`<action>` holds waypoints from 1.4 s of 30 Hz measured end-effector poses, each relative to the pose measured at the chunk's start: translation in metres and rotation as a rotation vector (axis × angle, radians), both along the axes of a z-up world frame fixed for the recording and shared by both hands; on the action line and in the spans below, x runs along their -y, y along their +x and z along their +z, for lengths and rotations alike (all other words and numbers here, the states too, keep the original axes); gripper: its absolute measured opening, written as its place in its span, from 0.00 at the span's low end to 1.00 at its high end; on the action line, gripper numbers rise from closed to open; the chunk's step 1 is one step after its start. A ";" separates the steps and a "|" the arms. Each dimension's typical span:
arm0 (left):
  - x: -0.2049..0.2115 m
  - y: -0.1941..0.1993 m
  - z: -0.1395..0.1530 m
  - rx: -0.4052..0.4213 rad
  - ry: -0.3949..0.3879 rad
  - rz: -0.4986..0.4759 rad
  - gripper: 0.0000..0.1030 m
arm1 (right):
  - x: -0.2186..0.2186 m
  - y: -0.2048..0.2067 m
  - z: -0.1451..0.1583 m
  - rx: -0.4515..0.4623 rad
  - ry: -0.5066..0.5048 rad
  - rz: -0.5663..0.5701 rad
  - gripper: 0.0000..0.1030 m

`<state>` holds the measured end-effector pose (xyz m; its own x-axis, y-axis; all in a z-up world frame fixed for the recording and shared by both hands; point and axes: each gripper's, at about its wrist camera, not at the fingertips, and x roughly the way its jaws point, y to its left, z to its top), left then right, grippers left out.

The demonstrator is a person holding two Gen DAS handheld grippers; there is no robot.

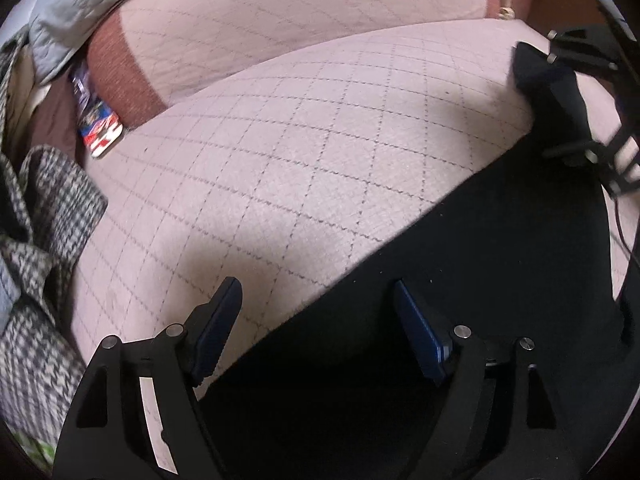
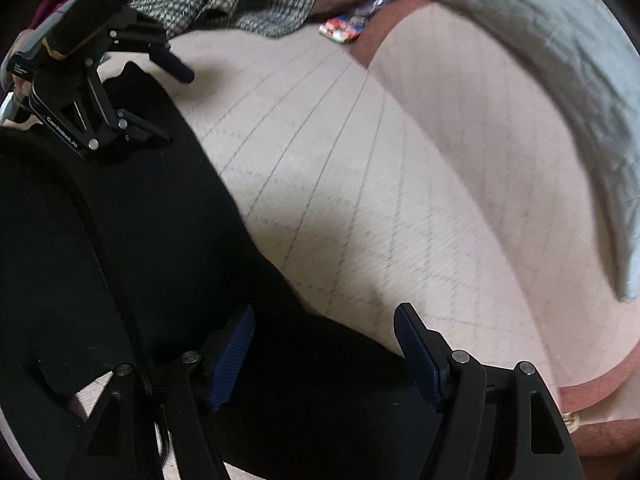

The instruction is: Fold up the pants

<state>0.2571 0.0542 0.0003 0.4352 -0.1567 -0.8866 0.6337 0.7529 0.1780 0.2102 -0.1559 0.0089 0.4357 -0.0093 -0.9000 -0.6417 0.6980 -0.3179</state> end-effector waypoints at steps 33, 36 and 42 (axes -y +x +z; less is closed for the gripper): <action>-0.052 -0.275 0.055 0.063 -0.334 0.289 0.04 | -0.034 -0.292 0.043 0.276 -0.021 -0.058 0.00; -0.078 -0.280 0.061 0.023 -0.487 0.411 0.04 | -0.025 -0.290 0.055 0.256 0.122 -0.151 0.03; -0.097 -0.268 0.064 -0.031 -0.612 0.594 0.35 | -0.001 -0.259 0.067 0.119 0.553 -0.430 0.45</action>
<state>-0.0111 0.1509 0.0643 0.5738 -0.3653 -0.7330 0.1007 0.9197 -0.3796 -0.0493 -0.1552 0.0757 0.5918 0.2416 -0.7690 -0.2559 0.9610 0.1050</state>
